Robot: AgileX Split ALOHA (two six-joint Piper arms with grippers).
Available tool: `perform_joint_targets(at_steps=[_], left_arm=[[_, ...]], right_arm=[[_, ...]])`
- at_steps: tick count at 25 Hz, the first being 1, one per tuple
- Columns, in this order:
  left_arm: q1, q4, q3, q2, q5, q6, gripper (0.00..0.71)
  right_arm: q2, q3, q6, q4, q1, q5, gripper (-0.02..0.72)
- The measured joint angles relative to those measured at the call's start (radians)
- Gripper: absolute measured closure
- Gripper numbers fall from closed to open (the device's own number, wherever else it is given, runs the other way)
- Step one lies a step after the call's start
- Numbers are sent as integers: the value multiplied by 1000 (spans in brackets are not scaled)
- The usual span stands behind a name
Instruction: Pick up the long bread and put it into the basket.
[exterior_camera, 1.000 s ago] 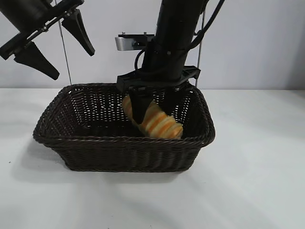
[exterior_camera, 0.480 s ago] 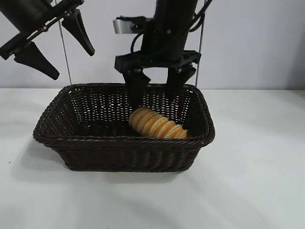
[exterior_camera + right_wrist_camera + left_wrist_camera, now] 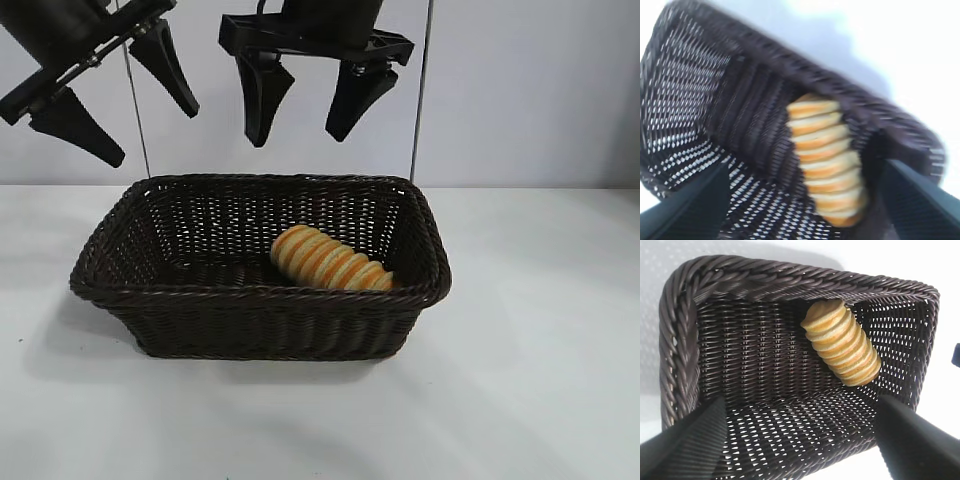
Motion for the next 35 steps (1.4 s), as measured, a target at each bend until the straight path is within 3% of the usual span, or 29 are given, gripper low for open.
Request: perform_joint_targets(at_steps=[6,9,12,35], left_arm=[[0,4,0,0,2,0,124],[0,4,0,0,3,0,124],[0,4,0,0,4,0,124],[0,4,0,0,18,1,124]], right_arm=[[-45,0,-5,53,-115,2,104],[-46,0,-6,105,-141,3,104],[-46,0,-6,121,-143,3,104],[-46,0,-6,120,-143,3,104]])
